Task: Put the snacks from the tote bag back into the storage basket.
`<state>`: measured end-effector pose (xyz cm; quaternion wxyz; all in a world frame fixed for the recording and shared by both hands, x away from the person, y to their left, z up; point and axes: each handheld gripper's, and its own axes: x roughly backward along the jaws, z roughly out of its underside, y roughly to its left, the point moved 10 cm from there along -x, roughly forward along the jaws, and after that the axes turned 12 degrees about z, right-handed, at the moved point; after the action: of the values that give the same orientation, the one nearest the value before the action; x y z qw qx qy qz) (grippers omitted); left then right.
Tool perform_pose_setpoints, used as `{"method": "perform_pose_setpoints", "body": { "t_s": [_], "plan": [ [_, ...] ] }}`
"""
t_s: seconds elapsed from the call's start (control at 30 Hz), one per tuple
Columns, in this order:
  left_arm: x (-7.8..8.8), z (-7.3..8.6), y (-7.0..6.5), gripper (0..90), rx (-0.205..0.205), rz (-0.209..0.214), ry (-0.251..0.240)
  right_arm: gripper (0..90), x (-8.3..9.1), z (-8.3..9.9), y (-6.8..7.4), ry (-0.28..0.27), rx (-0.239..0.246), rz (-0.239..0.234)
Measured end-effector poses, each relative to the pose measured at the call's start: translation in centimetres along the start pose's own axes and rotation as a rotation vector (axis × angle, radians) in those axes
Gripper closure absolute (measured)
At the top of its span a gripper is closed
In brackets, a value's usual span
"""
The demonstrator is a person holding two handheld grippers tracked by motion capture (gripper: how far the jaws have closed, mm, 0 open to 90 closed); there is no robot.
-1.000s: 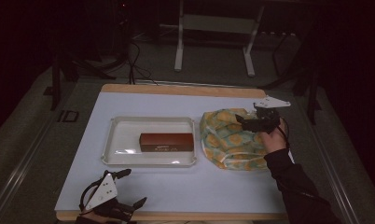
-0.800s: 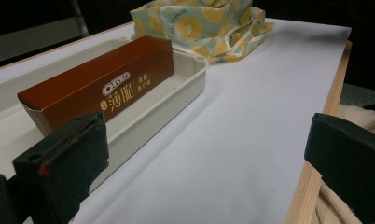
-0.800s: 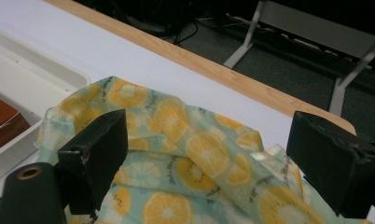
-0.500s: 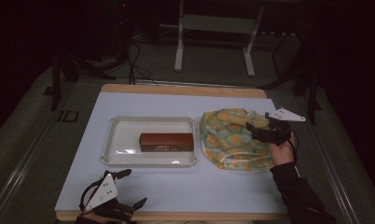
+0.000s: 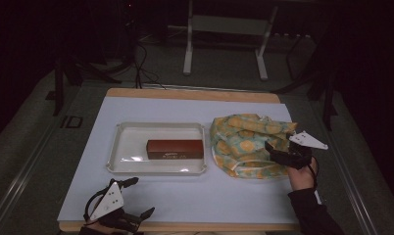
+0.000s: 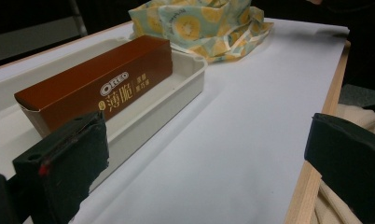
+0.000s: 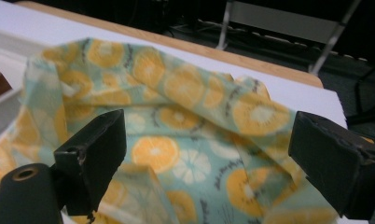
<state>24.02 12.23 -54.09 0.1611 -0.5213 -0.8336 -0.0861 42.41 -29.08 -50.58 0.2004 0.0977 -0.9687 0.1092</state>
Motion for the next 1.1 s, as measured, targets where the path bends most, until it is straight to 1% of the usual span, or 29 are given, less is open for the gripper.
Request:
{"method": "perform_pose_setpoints", "body": {
  "t_s": [0.1, 0.13, 0.17, 0.23, 0.33, 0.47, 0.57, 0.63, 0.77, 0.8, 0.9, 0.97, 1.03, 1.1],
  "plan": [
    [0.0, 0.0, 0.0, 0.0, -0.002, 0.001, -0.001, 11.3, 0.4, 0.8, 0.0, 0.001, 0.018, 0.018],
    [0.0, 0.0, 0.0, 0.0, -0.002, 0.001, -0.001, 11.3, 0.5, 1.0, -0.1, 0.001, 0.015, 0.023],
    [0.0, 0.0, 0.0, 0.0, -0.002, 0.001, 0.001, 11.3, 0.6, 1.3, -0.1, 0.005, 0.008, 0.019],
    [0.0, 0.0, 0.0, 0.0, -0.002, 0.001, 0.001, 11.3, 0.7, 1.9, -0.1, 0.014, 0.014, 0.025],
    [0.0, 0.0, -0.1, 0.0, -0.003, 0.003, -0.001, 11.3, 0.9, 2.7, 0.1, 0.024, 0.019, 0.020],
    [0.0, 0.0, -0.1, 0.0, -0.004, 0.003, 0.002, 11.2, 1.2, 3.3, 0.2, 0.024, 0.023, 0.023],
    [0.0, 0.0, -0.1, 0.0, -0.005, 0.005, 0.004, 11.2, 1.7, 3.7, 0.0, 0.011, 0.008, 0.025],
    [0.0, 0.0, -0.1, 0.0, -0.006, 0.006, 0.006, 11.2, 1.9, 4.0, -0.1, 0.012, -0.002, 0.019],
    [0.0, 0.0, -0.2, 0.0, -0.004, 0.007, 0.000, 11.2, 2.1, 4.6, -0.2, 0.020, -0.006, 0.016],
    [-0.1, 0.0, -0.2, 0.0, -0.006, 0.008, 0.002, 11.2, 2.3, 5.0, -0.3, 0.026, -0.004, 0.016],
    [-0.1, 0.0, -0.2, 0.0, -0.010, 0.009, 0.007, 11.3, 2.5, 5.4, -0.5, 0.023, -0.002, 0.012],
    [-0.1, 0.0, -0.3, 0.0, -0.010, 0.009, 0.006, 11.3, 2.8, 5.6, -0.7, 0.017, -0.012, 0.007],
    [-0.1, 0.0, -0.3, 0.0, -0.011, 0.009, 0.007, 11.3, 3.0, 6.0, -0.9, 0.020, -0.008, 0.013],
    [-0.1, 0.0, -0.2, 0.0, -0.011, 0.009, 0.007, 11.3, 3.2, 6.3, -1.2, 0.021, 0.001, 0.032]
  ]
}}
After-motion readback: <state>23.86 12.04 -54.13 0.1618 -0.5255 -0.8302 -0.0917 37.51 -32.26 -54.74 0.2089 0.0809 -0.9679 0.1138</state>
